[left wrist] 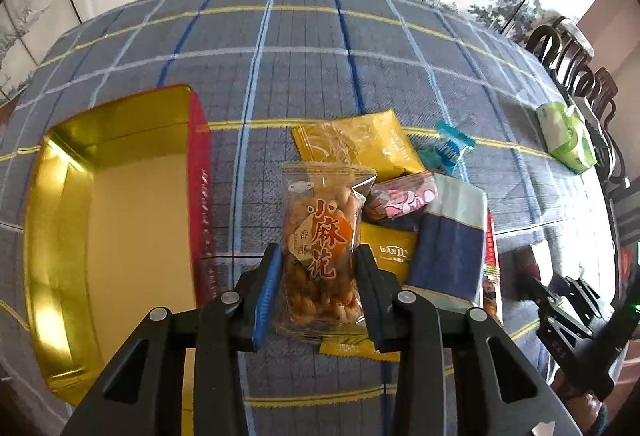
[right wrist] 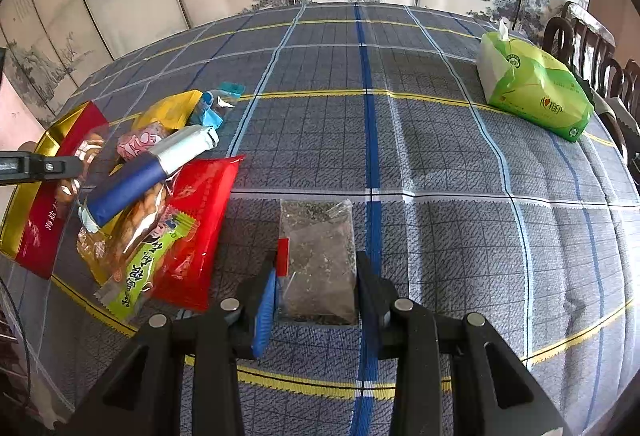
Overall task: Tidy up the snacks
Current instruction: 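Grasp the clear bag of twisted snacks with the left gripper and lift, then carry twisted-snack bag into gold tray and open left gripper while right carries grey bag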
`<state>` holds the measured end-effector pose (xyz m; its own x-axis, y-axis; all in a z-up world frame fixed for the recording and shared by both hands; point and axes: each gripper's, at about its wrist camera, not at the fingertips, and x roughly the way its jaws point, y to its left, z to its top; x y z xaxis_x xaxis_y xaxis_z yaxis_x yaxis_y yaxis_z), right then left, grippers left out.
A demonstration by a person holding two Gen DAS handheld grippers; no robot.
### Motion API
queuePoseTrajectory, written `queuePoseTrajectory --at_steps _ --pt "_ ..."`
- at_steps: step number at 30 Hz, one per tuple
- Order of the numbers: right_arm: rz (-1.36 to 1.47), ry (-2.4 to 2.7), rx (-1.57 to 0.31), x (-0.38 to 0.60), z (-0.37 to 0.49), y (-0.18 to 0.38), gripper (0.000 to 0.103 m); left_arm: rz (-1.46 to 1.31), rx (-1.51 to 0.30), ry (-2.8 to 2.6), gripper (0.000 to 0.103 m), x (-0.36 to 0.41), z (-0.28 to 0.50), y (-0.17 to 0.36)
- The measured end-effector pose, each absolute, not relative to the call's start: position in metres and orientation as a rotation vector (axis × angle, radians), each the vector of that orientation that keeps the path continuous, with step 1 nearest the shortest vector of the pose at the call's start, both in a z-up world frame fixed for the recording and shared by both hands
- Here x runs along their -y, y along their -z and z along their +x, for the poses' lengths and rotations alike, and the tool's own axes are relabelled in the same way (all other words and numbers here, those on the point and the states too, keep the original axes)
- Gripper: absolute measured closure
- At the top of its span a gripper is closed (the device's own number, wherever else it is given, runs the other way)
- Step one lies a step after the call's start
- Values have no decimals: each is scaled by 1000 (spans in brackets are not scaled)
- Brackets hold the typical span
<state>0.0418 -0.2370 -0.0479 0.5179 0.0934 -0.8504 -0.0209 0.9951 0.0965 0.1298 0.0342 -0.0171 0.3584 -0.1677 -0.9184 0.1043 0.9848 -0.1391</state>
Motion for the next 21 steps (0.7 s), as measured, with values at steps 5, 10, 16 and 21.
queuePoseTrajectory --at_steps 5,10,16,21 --pt "56 -57 -1030 234 43 48 67 -75 -1161 178 70 -44 118 -3" --pt "28 -42 -1034 229 43 48 67 -77 -1117 157 70 -62 105 -22" --pt "3 -28 -1042 226 43 48 67 -57 -1096 83 70 -97 95 -30" --pt "-6 -12 -1055 224 45 48 67 -51 -1114 3 70 -134 89 -20"
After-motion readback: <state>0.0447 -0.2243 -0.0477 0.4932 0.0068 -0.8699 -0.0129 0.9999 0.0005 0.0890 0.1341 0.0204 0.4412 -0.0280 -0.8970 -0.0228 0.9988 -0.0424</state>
